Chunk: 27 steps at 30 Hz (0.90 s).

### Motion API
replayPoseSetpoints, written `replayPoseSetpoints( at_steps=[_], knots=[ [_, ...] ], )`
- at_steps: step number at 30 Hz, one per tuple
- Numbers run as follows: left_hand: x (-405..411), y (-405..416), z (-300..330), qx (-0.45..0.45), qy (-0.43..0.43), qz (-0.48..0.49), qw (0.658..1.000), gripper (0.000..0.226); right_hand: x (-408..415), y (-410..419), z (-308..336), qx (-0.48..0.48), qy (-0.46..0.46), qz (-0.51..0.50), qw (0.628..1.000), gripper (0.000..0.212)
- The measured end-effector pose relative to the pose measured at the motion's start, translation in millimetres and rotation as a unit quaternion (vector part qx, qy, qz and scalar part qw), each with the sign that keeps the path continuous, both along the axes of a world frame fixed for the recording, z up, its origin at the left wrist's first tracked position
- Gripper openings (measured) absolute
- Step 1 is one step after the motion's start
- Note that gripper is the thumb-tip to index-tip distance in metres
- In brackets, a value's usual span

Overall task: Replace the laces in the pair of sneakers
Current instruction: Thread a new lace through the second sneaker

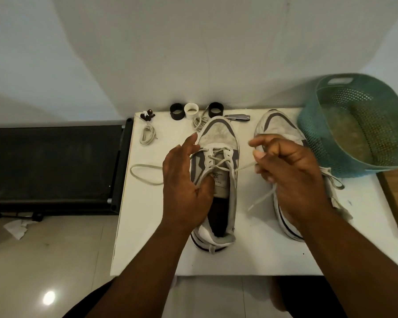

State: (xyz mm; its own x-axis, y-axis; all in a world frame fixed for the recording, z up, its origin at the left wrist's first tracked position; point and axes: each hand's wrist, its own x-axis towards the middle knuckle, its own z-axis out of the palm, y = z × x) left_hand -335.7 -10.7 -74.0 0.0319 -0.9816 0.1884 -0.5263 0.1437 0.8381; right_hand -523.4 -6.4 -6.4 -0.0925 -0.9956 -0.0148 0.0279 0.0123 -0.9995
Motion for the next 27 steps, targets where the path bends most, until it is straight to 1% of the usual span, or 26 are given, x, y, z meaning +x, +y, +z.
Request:
replayPoseSetpoints(
  at_steps=[1, 2, 3, 4, 6, 7, 9, 11, 13, 14, 15, 16, 18, 19, 21, 22, 23, 25, 26, 27],
  knots=[
    [-0.2, 0.5, -0.1, 0.001, 0.003, 0.0, 1.0, 0.078, 2.9, 1.1, -1.1, 0.029, -0.063, 0.005, 0.998, 0.037],
    [-0.7, 1.1, -0.1, 0.003, 0.008, 0.0, 1.0, 0.076, 6.3, 2.6, -2.6, 0.066, -0.083, 0.006, 0.994, 0.042],
    [-1.1, 1.6, -0.4, 0.007, 0.013, -0.002, 1.0, 0.075, 8.5, 3.5, -5.1, 0.087, -0.055, 0.002, 0.995, 0.042],
    [-1.4, 2.0, -0.9, 0.013, 0.018, -0.004, 1.0, 0.074, 9.7, 3.3, -7.2, 0.093, 0.027, -0.005, 0.995, 0.039],
    [-0.1, 1.0, -2.4, 0.034, 0.027, -0.017, 0.999, 0.071, 11.0, 0.7, -14.2, 0.088, 0.211, -0.016, 0.973, 0.035],
    [2.2, -0.4, -3.2, 0.046, 0.03, -0.029, 0.998, 0.07, 11.8, -0.2, -17.9, 0.092, 0.253, -0.021, 0.963, 0.033],
    [9.0, -4.0, -4.1, 0.074, 0.049, -0.066, 0.994, 0.07, 12.2, 0.5, -26.0, 0.12, 0.245, -0.038, 0.961, 0.031],
    [18.2, -8.1, -6.5, 0.097, 0.074, -0.092, 0.988, 0.063, 14.7, 2.2, -30.6, 0.165, 0.168, -0.051, 0.971, 0.034],
    [26.7, -13.0, -10.1, 0.115, 0.048, -0.083, 0.989, 0.057, 16.1, 2.4, -36.2, 0.215, 0.09, -0.065, 0.97, 0.043],
    [30.4, -15.2, -12.2, 0.135, 0.026, -0.074, 0.988, 0.055, 16.4, 2.1, -38.9, 0.237, 0.072, -0.069, 0.966, 0.05],
    [32.6, -17.1, -13.3, 0.159, 0.003, -0.068, 0.985, 0.054, 16.3, 2.6, -42.1, 0.252, 0.062, -0.071, 0.963, 0.051],
    [34.3, -18.3, -14.4, 0.179, -0.026, -0.064, 0.981, 0.054, 16.5, 3.6, -43.7, 0.26, 0.057, -0.073, 0.961, 0.039],
    [35.7, -19.7, -14.0, 0.172, -0.105, -0.045, 0.978, 0.052, 18.3, 4.7, -44.6, 0.271, 0.065, -0.066, 0.958, 0.008],
    [36.0, -19.4, -11.4, 0.153, -0.135, -0.029, 0.979, 0.051, 18.8, 5.1, -44.7, 0.27, 0.087, -0.055, 0.957, 0.006],
    [37.2, -19.2, -6.7, 0.116, -0.144, 0.007, 0.983, 0.05, 17.1, 4.5, -43.0, 0.259, 0.139, -0.035, 0.955, 0.012],
    [37.8, -19.7, -4.1, 0.103, -0.12, 0.024, 0.987, 0.049, 15.9, 4.4, -41.6, 0.241, 0.172, -0.02, 0.955, 0.013],
    [37.9, -20.2, -0.6, 0.092, -0.074, 0.036, 0.992, 0.046, 14.3, 5.0, -40.4, 0.21, 0.228, 0.0, 0.951, 0.014],
    [36.9, -20.6, 10.3, 0.063, 0.067, 0.03, 0.995, 0.036, 11.7, 6.5, -39.9, 0.104, 0.376, 0.007, 0.921, 0.016],
    [36.3, -20.5, 17.4, 0.055, 0.143, 0.011, 0.988, 0.03, 11.8, 8.3, -38.9, 0.039, 0.429, -0.01, 0.902, 0.015],
    [36.4, -20.4, 24.5, 0.055, 0.213, -0.014, 0.975, 0.026, 13.1, 10.7, -36.6, -0.013, 0.463, -0.032, 0.886, 0.015]
  ],
)
